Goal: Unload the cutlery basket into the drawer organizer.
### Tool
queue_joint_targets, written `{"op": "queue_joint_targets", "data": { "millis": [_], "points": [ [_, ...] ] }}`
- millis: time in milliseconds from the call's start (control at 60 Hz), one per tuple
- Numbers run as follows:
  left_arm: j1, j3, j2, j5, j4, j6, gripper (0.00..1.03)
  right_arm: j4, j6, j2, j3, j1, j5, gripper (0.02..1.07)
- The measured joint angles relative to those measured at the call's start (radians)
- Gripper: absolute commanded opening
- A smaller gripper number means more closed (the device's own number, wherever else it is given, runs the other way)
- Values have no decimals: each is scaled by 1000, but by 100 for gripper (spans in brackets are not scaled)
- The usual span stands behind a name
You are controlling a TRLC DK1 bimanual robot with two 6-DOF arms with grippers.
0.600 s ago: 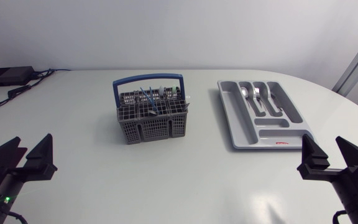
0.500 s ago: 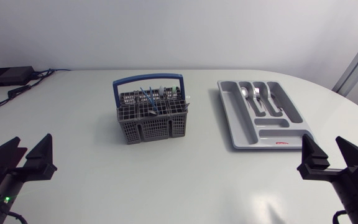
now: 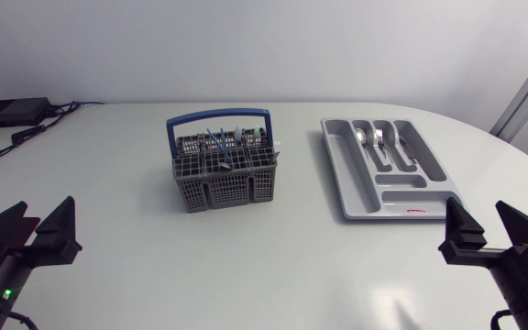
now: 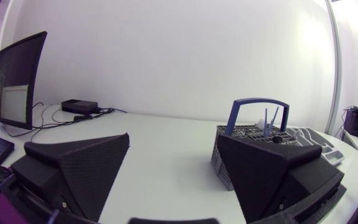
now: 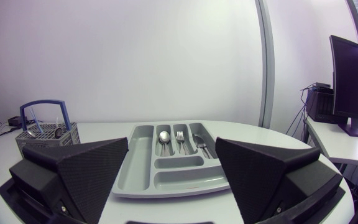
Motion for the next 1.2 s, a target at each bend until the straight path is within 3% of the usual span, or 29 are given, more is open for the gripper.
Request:
{"op": "queue_joint_targets", "data": {
  "millis": [133,300,467,600,783,1033,1200],
  "points": [
    [0,105,54,0,-11,0,99,0,0,0,13,19,4,103],
    [-8,303,287,0,-36,0,99,0,0,14,66,37,8,103],
    [-96,378,420,-11,-44,-11,99,0,0,109,130,48,10,103],
    [-195,410,532,-66,-45,-3,97,0,0,199,171,71,12,103],
    [-342,537,784,-222,-54,222,93,-8,0,384,249,93,11,102],
    [-492,647,1009,-282,-162,427,99,-109,-2,534,307,98,-58,102],
    [-599,659,1106,-334,-140,541,99,-212,-75,544,358,135,-72,102]
  ]
}}
